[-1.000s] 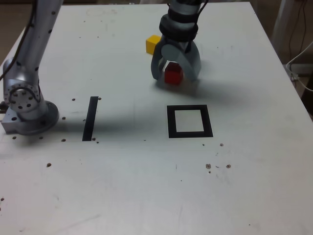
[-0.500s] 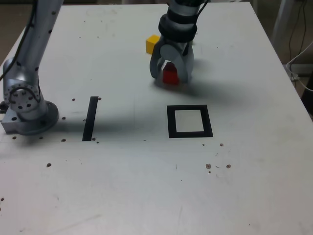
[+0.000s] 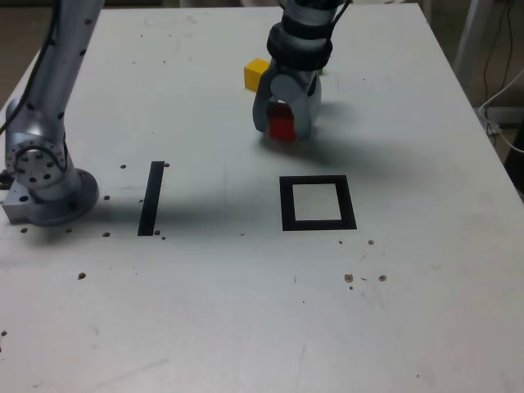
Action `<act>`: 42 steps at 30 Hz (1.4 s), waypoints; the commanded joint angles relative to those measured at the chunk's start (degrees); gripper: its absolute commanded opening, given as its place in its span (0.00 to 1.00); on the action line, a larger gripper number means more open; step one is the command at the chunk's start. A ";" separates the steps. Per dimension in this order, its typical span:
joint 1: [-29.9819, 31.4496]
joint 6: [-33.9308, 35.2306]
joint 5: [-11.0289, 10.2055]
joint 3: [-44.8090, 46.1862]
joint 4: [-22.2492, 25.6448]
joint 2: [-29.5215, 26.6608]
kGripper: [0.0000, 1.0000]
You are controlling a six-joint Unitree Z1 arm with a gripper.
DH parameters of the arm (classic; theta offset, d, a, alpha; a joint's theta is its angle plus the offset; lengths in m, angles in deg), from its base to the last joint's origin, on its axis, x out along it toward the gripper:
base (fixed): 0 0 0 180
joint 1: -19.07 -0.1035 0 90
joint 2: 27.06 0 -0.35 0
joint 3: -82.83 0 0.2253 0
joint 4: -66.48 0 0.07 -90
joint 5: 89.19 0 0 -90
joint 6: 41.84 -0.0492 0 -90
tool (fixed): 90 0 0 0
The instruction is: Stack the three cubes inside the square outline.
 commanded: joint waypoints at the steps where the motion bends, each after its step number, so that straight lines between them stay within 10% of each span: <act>1: 1.02 1.30 0.46 -0.07 0.42 -0.78 0.28; 20: 14.08 24.84 8.20 1.28 1.92 -4.65 0.28; 42: 21.13 36.27 10.95 1.96 -1.48 -1.13 0.28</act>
